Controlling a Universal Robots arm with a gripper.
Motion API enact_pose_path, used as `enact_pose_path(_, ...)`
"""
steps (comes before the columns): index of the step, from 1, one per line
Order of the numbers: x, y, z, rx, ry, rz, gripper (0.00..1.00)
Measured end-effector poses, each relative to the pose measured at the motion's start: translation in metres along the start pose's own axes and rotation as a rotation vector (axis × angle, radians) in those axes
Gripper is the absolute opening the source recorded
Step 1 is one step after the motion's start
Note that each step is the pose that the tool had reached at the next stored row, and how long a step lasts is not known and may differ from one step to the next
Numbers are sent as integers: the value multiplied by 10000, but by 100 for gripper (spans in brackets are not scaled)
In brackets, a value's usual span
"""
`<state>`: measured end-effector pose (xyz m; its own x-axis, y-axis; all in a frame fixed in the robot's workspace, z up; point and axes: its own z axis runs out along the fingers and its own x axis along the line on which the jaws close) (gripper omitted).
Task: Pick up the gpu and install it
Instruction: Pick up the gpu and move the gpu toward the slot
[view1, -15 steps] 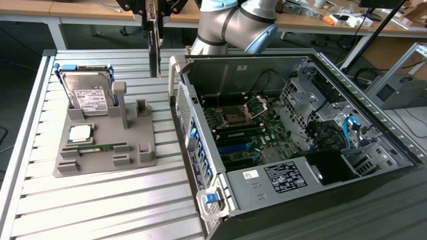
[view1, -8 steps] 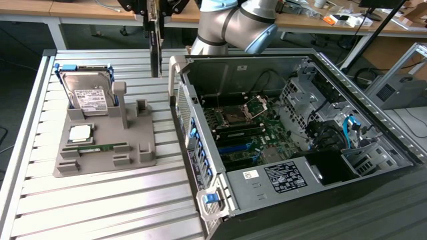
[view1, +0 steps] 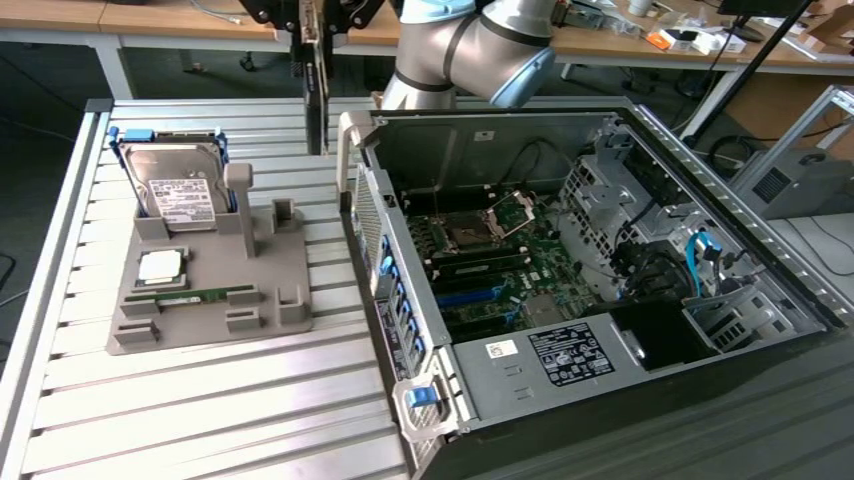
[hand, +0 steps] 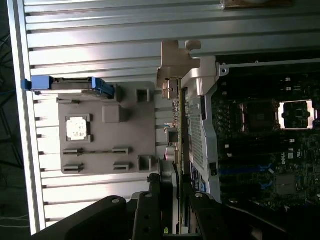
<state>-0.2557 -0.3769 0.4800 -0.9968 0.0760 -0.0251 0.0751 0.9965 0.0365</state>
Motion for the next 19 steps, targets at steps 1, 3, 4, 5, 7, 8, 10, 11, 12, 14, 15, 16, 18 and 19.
enact_pose_path(1, -3, 0, 0, 2, 0, 0, 27)
enact_pose_path(3, -8, 1, 1, 5, 0, 0, 27)
enact_pose_path(4, -11, 1, 1, 6, 0, 0, 27)
enact_pose_path(5, -13, 1, 2, 7, 0, 0, 27)
enact_pose_path(7, -19, 1, 2, 10, 0, 0, 27)
enact_pose_path(8, -22, 1, 3, 11, 0, 0, 27)
enact_pose_path(10, -28, 2, 4, 12, 0, 0, 27)
enact_pose_path(11, -31, 2, 5, 14, -1, -1, 27)
enact_pose_path(12, -33, 2, 5, 14, -1, -1, 27)
enact_pose_path(14, -42, 2, 8, 17, -1, 0, 27)
enact_pose_path(15, -45, 3, 8, 18, -1, -1, 27)
enact_pose_path(16, -48, 3, 9, 19, -1, 0, 27)
enact_pose_path(18, -55, 3, 11, 21, -1, -1, 27)
enact_pose_path(19, -58, 3, 12, 22, -1, -1, 27)
